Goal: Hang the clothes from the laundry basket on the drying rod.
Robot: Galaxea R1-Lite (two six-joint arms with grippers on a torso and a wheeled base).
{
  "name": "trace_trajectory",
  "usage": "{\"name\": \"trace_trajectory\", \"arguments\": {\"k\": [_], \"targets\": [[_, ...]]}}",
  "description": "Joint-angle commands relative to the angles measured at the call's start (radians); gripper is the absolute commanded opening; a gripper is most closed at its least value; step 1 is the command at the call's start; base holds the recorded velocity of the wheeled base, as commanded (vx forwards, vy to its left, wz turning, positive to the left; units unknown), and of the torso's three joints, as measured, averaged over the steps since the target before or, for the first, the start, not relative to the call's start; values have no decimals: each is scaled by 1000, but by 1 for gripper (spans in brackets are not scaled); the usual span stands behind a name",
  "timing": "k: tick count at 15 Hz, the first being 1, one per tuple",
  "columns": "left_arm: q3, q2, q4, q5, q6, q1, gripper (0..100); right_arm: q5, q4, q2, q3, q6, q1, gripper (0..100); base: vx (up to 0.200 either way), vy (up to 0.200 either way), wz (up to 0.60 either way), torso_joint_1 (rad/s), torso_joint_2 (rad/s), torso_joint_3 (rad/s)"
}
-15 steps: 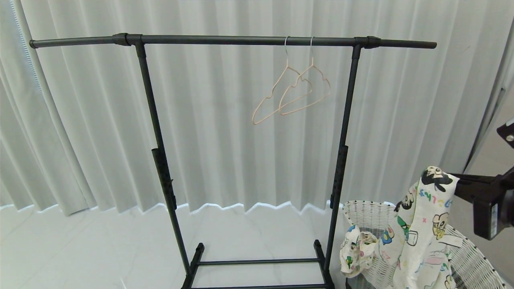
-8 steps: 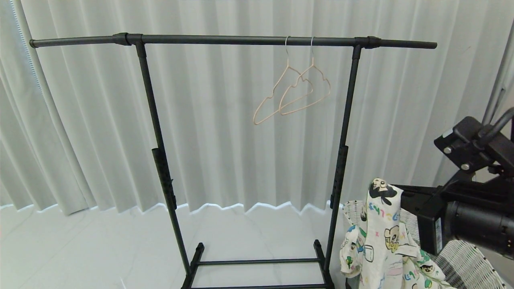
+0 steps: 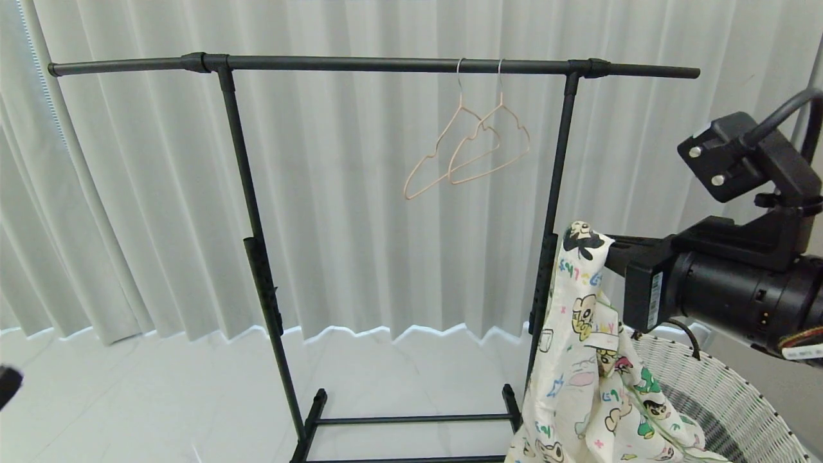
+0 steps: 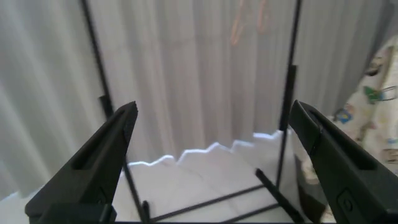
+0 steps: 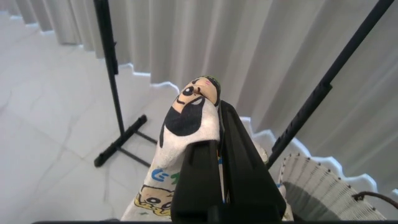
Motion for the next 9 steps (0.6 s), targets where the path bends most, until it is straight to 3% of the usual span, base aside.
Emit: {"name": "trace_trajectory", "arguments": {"k": [1,3,5,7,9], "targets": [[-298,481,-7,-17,10,-258,100,-6,-10,21,-14,0,2,0,0,0,0,0,0,0],[-327,662,-31,66,-13,-462,100,-37,-31,32,-29,0,2,0,0,0,0,0,0,0],[-322,801,-85,172,-92,-620,100,-46,-54,45,-46,0,2,0,0,0,0,0,0,0],[-312,899,-96,262,-115,-723,100,-49,-54,49,-58,0,2,0,0,0,0,0,0,0],[-295,978,-179,265,-143,-804,100,-49,-56,49,-78,0,2,0,0,0,0,0,0,0]]}}
